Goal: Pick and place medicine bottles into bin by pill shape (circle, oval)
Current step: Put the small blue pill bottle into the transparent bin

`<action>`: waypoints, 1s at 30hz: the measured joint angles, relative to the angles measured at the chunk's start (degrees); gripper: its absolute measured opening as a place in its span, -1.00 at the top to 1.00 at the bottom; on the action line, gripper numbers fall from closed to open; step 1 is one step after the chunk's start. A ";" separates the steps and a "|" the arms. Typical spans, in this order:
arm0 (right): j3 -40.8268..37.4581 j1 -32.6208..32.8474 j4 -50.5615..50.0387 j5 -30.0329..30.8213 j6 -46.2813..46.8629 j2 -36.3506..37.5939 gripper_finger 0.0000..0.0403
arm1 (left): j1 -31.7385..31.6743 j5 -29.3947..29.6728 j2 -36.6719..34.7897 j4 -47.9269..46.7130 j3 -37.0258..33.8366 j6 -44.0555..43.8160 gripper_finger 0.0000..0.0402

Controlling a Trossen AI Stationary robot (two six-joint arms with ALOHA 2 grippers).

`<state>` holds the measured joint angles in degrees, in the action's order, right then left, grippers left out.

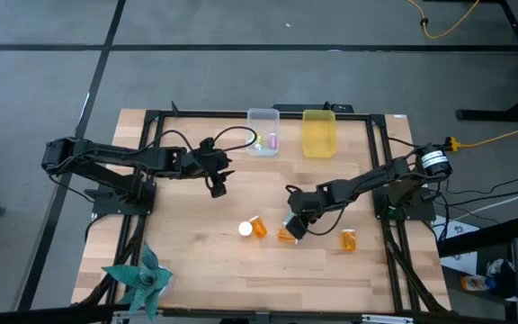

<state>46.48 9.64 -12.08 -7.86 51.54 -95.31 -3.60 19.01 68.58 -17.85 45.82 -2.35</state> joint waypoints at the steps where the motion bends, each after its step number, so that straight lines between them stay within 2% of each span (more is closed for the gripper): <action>1: 0.18 -0.25 0.42 0.03 -0.88 0.12 0.22 | -0.02 0.02 0.00 0.10 0.00 0.00 0.22; 12: 0.61 -5.30 1.34 6.65 -2.16 -0.15 0.22 | -0.01 0.01 -0.01 0.56 0.00 0.00 0.22; 16: 0.59 -7.58 1.20 6.72 -1.02 -0.13 0.22 | -0.01 0.00 -0.01 0.85 0.00 -0.28 0.22; 19: 0.61 -9.26 1.16 2.76 -3.89 0.03 0.22 | 0.00 0.00 -0.02 0.92 0.00 -1.66 0.22; 23: 0.61 -11.57 1.06 -8.95 -15.01 0.20 0.22 | -0.02 0.02 -0.01 0.98 0.00 0.44 0.22; 25: 0.61 -12.80 1.05 -14.26 -17.38 0.20 0.22 | -0.02 0.02 -0.01 1.04 0.00 2.44 0.22; 30: 0.61 -12.75 0.77 -13.84 -18.11 0.20 0.22 | -0.02 0.04 0.00 1.58 0.00 4.57 0.22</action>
<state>47.09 -3.11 -11.31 -21.71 33.43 -95.11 -3.62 19.05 68.57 -16.27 45.82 2.22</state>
